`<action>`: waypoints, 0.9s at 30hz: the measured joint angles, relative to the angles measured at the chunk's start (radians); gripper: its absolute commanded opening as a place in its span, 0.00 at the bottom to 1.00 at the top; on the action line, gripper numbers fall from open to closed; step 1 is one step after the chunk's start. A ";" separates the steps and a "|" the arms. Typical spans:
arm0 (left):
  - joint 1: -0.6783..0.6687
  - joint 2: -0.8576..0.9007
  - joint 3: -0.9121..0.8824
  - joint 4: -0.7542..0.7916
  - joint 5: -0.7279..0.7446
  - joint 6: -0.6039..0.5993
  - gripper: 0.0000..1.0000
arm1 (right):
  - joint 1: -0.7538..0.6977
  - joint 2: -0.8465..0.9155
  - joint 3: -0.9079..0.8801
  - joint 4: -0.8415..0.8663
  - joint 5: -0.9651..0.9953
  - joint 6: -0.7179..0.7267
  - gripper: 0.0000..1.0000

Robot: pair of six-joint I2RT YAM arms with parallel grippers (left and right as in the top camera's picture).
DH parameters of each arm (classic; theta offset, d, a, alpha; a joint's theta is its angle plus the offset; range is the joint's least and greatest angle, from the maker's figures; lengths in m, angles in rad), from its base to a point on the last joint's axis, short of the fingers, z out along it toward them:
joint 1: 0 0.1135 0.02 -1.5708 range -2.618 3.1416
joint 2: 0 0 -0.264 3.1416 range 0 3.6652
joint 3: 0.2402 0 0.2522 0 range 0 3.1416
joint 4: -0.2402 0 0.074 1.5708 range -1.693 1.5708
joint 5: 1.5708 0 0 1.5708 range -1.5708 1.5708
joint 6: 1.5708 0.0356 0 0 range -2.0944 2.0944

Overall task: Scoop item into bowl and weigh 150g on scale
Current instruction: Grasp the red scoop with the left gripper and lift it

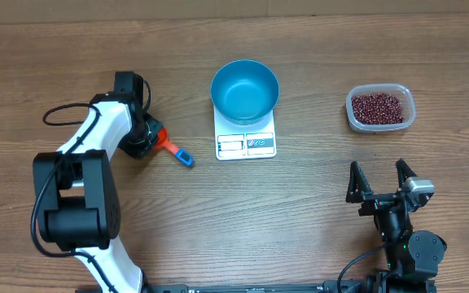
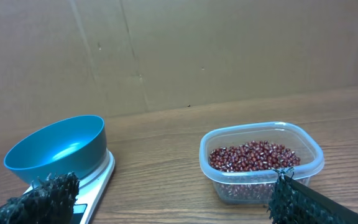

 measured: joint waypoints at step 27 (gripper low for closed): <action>0.000 -0.554 -0.002 -0.339 -0.091 -0.237 0.04 | 0.000 0.000 0.000 0.000 0.000 0.000 1.00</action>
